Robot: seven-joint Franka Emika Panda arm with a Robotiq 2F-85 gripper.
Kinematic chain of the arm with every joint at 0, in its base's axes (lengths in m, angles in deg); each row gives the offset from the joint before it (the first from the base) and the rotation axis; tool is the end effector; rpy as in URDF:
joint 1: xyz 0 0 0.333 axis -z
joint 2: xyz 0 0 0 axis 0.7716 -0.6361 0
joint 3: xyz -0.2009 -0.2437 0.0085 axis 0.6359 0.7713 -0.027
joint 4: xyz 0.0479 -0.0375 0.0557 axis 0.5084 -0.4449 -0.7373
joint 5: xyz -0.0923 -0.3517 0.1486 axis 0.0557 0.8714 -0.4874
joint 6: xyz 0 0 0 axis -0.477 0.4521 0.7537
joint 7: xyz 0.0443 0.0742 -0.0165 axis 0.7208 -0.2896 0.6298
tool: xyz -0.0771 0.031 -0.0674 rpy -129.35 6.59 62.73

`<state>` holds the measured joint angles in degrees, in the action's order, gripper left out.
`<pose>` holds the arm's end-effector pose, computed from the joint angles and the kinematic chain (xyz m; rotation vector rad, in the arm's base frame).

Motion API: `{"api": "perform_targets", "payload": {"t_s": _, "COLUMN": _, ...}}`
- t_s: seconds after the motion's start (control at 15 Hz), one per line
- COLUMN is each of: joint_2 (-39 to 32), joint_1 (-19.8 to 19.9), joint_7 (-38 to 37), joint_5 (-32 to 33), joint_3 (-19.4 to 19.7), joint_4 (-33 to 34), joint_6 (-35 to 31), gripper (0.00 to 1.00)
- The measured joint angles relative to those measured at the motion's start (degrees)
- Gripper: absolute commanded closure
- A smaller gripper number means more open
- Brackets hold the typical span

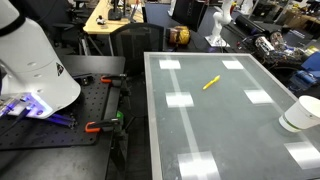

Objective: Put the pen in the cup

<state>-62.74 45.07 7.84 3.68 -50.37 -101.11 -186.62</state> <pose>0.4117 0.0572 0.4449 2.9524 0.6439 0.2183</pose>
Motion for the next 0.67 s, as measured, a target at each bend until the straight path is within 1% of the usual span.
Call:
{"api": "perform_targets", "payload": {"t_s": 0.13, "joint_2": -4.67, "joint_1": -0.01, "joint_7": 2.25, "joint_5": -0.03, "joint_3": 0.61, "joint_4": 0.71, "joint_6": -4.86, "gripper": 0.00}}
{"api": "perform_targets", "payload": {"t_s": 0.33, "joint_2": -12.02, "joint_1": -0.03, "joint_7": 5.01, "joint_5": -0.23, "joint_3": 1.37, "joint_4": 2.73, "joint_6": -10.09, "gripper": 0.00}}
{"api": "perform_targets", "payload": {"t_s": 0.67, "joint_2": -23.61, "joint_1": -0.05, "joint_7": 8.94, "joint_5": -1.24, "joint_3": 1.35, "joint_4": 7.34, "joint_6": -14.84, "gripper": 0.00}}
